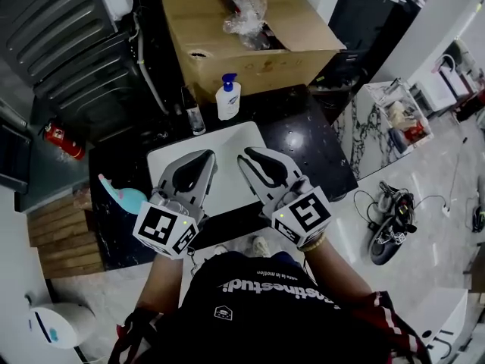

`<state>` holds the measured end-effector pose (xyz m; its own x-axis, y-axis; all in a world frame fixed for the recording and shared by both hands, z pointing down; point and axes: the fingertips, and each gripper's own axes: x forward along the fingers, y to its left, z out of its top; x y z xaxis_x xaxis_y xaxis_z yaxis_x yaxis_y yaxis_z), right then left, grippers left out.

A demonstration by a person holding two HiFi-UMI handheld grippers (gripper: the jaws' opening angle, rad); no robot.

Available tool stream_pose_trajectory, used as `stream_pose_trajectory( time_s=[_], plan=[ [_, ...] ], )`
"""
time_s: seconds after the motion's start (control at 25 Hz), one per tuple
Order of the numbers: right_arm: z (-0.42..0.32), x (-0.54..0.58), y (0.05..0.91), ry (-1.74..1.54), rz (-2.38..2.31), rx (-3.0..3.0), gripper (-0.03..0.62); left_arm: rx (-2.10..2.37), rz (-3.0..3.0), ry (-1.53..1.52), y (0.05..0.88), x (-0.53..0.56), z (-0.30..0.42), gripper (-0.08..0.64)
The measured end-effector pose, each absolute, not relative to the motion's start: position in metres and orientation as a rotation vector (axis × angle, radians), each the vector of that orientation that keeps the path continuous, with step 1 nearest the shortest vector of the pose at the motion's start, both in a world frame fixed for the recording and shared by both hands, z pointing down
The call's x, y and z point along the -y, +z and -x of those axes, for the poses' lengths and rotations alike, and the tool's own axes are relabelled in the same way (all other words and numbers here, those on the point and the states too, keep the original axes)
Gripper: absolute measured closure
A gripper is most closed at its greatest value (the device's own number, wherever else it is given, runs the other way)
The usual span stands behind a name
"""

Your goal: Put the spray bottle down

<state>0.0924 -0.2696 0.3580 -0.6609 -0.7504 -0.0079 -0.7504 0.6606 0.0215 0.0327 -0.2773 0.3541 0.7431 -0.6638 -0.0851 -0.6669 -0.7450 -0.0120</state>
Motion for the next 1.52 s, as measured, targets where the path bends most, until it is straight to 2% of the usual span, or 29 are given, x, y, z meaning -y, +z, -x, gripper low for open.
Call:
stream_pose_trajectory(
  time_s=[0.28,1.08,1.52],
  plan=[
    [-0.095,0.268,0.353,-0.024,-1.251,2.873,0.554,-1.074,2.872,0.062,0.355,0.272,-0.049,0.545],
    [-0.063,0.282,0.354,0.001,-1.111,2.905,0.555,-1.142,2.856,0.045,0.355,0.275,-0.026,0.546],
    [-0.070,0.285,0.354,-0.002,-1.139,2.894,0.555,-1.167,2.851,0.055,0.355,0.278,-0.026,0.546]
  ],
)
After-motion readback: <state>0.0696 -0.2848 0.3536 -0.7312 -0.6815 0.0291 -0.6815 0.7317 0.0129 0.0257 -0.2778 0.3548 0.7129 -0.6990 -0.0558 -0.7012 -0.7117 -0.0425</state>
